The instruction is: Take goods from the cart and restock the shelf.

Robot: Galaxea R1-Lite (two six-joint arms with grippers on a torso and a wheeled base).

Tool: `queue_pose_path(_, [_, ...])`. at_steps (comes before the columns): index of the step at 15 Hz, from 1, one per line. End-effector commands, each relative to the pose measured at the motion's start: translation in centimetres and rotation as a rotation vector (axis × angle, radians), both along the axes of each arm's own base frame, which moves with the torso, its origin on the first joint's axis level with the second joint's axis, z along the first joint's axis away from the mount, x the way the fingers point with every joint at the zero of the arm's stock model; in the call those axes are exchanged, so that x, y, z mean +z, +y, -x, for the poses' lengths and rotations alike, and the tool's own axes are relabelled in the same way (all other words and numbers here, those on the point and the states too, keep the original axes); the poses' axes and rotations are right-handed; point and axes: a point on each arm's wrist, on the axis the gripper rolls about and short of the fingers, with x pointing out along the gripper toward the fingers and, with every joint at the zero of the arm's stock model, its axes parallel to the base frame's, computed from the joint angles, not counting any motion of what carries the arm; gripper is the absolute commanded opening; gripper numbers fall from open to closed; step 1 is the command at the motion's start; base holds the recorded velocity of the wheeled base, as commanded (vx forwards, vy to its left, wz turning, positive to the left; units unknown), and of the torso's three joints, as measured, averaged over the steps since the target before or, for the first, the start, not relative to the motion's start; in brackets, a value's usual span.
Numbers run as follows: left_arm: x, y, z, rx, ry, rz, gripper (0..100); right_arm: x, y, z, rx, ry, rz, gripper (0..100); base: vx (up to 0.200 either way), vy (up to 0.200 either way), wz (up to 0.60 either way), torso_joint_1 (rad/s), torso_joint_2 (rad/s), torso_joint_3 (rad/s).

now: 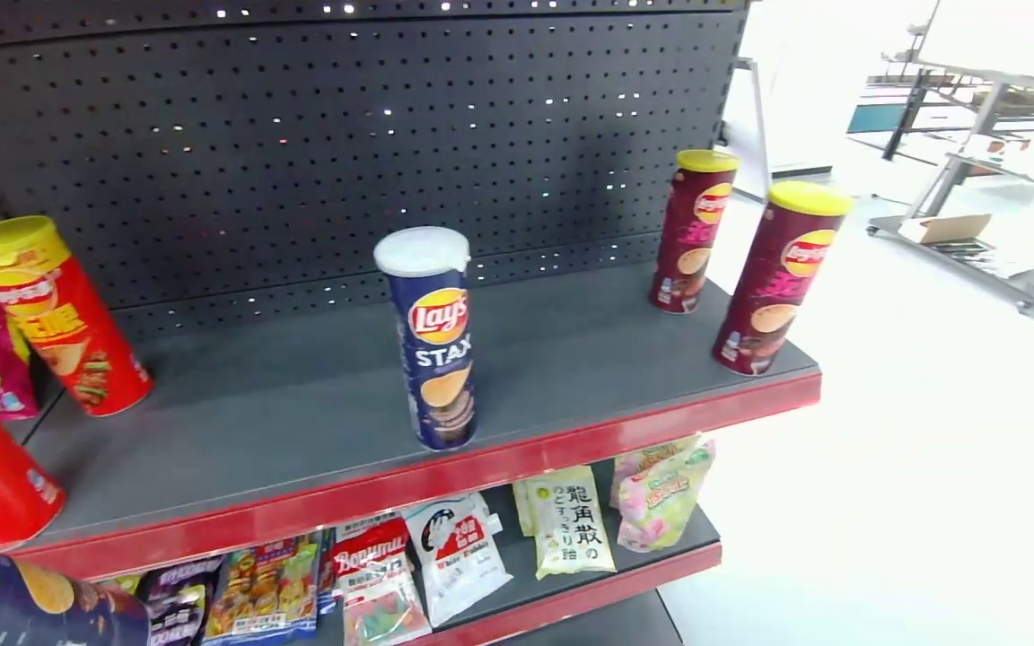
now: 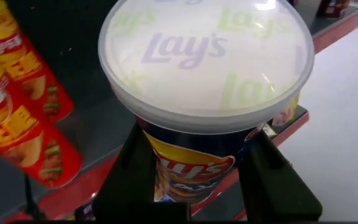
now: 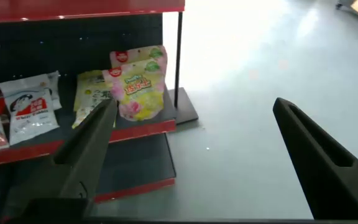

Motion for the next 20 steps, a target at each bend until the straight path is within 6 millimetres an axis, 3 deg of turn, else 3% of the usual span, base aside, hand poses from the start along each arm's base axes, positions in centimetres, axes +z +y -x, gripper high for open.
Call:
queue_pose_path(1, [0.4,0.0,-0.6,0.016,-0.002,0.006,0,0.0,0.0,0.0,0.0,0.001,0.001,100,0.0,0.0,0.0,0.0,0.0,0.0])
queue_pose_path(5, [2.3,-0.1,-3.3,0.096,-0.024,0.038,0,0.0,0.0,0.0,-0.003,0.002,0.001,100,0.0,0.0,0.0,0.0,0.0,0.0])
queue_pose_path(9, [4.9,-0.7,-10.2,0.071,0.101,0.119,0,-0.1,0.0,0.0,-0.01,0.003,-0.046,100,0.0,0.0,0.0,0.0,0.0,0.0])
queue_pose_path(13, [4.7,-1.6,-17.9,0.037,0.15,0.119,0,-0.1,-0.1,0.0,-0.059,0.002,-0.104,100,0.0,0.0,0.0,0.0,0.0,0.0])
queue_pose_path(19, [4.5,-3.0,-25.2,-0.012,0.232,0.11,0,-0.1,-0.1,0.0,-0.071,-0.001,-0.103,100,0.0,0.0,0.0,0.0,0.0,0.0])
queue_pose_path(20, [4.5,-3.1,-25.4,-0.015,0.233,0.11,0,-0.1,-0.1,0.0,-0.071,0.001,-0.103,100,0.0,0.0,0.0,0.0,0.0,0.0])
